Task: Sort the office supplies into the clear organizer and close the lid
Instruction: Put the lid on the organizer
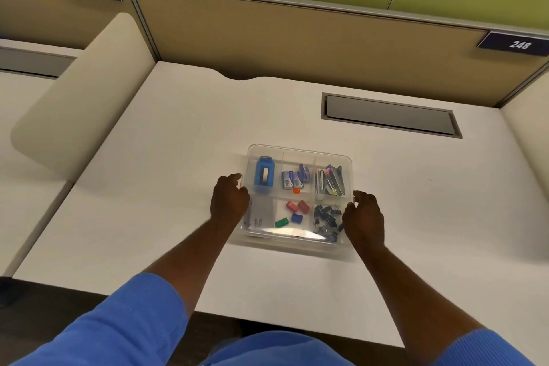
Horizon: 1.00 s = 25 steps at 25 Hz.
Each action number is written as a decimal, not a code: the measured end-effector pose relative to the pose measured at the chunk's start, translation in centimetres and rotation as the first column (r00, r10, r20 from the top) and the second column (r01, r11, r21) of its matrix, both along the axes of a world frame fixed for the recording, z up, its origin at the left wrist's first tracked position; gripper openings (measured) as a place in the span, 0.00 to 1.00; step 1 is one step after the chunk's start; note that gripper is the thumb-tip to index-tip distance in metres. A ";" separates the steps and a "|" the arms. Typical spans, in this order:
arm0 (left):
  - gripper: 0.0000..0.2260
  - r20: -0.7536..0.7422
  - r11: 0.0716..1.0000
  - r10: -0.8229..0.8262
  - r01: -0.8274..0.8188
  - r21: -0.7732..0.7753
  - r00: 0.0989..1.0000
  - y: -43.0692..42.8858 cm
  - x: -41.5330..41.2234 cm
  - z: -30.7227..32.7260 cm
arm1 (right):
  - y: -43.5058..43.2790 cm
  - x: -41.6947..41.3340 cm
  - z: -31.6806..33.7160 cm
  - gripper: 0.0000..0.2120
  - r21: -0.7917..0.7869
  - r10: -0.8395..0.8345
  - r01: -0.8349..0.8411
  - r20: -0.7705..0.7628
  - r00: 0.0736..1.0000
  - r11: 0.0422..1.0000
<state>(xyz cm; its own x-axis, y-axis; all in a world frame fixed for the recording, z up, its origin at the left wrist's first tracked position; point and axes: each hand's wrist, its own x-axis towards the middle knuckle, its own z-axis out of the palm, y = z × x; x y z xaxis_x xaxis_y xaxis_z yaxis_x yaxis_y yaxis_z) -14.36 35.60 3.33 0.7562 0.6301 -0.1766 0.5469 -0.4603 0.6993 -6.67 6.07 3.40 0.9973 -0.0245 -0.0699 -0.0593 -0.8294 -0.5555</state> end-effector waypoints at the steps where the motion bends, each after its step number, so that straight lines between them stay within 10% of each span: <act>1: 0.20 0.004 0.999 -0.011 0.011 0.032 1.000 -0.2 0.2 0.0 | 0.1 -0.1 0.2 0.17 -0.035 0.002 -0.001 0.021 1.000 0.999; 14: 0.38 -0.323 0.747 -0.441 0.542 0.385 0.837 1.6 9.2 -1.9 | 2.3 8.7 -1.4 0.36 -0.298 0.353 -0.349 -0.043 0.935 0.888; 25: 0.38 -0.292 0.739 -0.464 0.547 0.393 0.836 1.4 8.4 -3.2 | 1.8 8.5 -3.7 0.38 -0.277 0.389 -0.398 -0.087 0.917 0.875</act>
